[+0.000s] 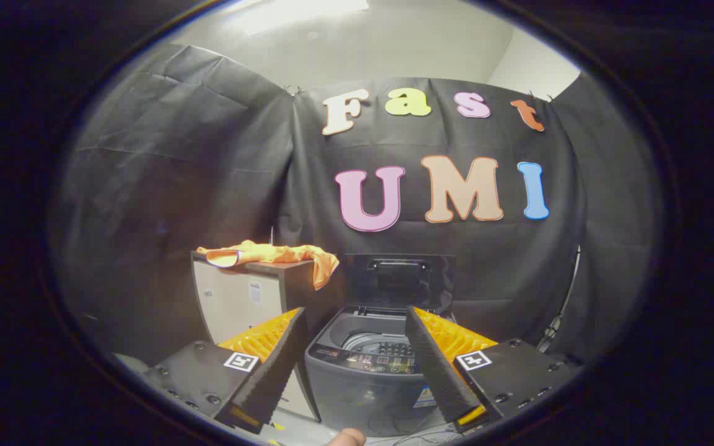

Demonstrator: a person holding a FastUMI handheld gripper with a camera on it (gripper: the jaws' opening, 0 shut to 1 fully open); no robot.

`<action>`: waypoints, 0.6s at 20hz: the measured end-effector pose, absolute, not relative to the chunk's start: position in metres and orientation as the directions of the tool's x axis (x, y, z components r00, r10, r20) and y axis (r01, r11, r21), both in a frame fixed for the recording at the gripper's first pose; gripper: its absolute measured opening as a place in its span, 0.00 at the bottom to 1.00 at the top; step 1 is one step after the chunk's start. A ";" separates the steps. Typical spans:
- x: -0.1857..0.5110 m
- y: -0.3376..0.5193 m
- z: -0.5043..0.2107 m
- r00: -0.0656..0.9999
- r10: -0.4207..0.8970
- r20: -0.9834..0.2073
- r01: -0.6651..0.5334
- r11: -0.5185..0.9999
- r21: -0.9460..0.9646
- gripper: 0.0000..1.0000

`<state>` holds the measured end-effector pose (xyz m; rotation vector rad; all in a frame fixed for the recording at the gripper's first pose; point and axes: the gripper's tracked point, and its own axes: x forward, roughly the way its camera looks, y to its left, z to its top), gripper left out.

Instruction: Put the clothes into the washing machine and then close the washing machine lid.

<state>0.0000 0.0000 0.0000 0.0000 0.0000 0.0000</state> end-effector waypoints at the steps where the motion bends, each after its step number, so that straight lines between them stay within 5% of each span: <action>1: 0.001 0.003 0.006 1.000 0.012 0.018 -0.012 1.000 0.013 0.99; 12: -0.001 0.023 -0.004 0.999 0.032 -0.021 -0.033 0.999 -0.018 0.99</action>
